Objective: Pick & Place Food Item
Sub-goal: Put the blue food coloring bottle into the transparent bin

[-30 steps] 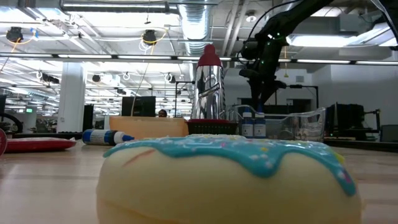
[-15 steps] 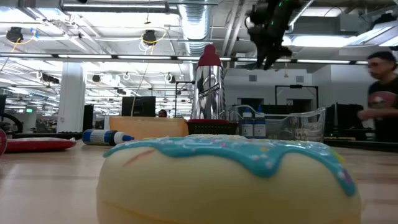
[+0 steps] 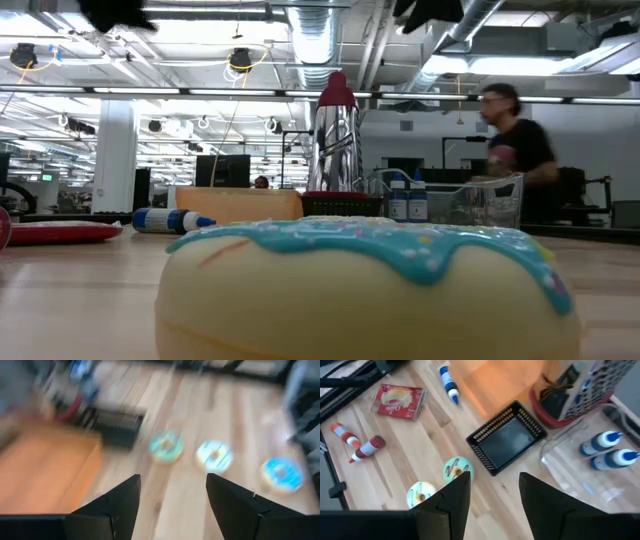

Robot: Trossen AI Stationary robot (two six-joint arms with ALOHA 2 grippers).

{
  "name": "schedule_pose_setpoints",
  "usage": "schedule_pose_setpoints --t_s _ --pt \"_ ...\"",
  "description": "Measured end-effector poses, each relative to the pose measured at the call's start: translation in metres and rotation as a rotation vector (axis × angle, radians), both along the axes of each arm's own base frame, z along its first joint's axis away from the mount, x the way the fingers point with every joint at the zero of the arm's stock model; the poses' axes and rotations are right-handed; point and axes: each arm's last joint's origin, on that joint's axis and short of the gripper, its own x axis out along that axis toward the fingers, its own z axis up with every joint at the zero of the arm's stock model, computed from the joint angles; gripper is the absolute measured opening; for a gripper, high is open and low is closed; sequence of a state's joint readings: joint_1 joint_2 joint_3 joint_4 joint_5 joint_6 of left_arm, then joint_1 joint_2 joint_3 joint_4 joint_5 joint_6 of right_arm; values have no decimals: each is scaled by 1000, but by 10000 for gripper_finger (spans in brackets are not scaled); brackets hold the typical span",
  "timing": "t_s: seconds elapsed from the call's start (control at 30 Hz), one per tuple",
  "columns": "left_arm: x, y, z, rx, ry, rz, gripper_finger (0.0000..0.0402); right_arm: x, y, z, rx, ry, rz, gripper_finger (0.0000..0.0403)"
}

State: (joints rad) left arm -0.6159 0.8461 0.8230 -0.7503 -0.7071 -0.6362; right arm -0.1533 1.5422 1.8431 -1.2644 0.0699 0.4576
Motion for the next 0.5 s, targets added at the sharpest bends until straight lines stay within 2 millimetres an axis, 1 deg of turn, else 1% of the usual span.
schedule_pose_setpoints --t_s 0.07,0.13,0.2,0.3,0.4,0.5 --pt "-6 6 -10 -58 82 115 219 3 14 0 2 -13 -11 161" --pt "-13 16 -20 -143 154 316 217 5 27 1 -6 -25 -29 161" --pt "-19 25 -26 -251 190 529 211 4 37 1 -23 -32 -50 161" --pt "-25 35 -31 -355 227 755 192 2 49 4 -40 -56 -84 161" --pt "-25 43 -31 -425 182 901 166 0 58 5 -55 -77 -107 161" --pt "-22 52 -32 -461 168 984 134 1 65 6 -60 -96 -113 161"
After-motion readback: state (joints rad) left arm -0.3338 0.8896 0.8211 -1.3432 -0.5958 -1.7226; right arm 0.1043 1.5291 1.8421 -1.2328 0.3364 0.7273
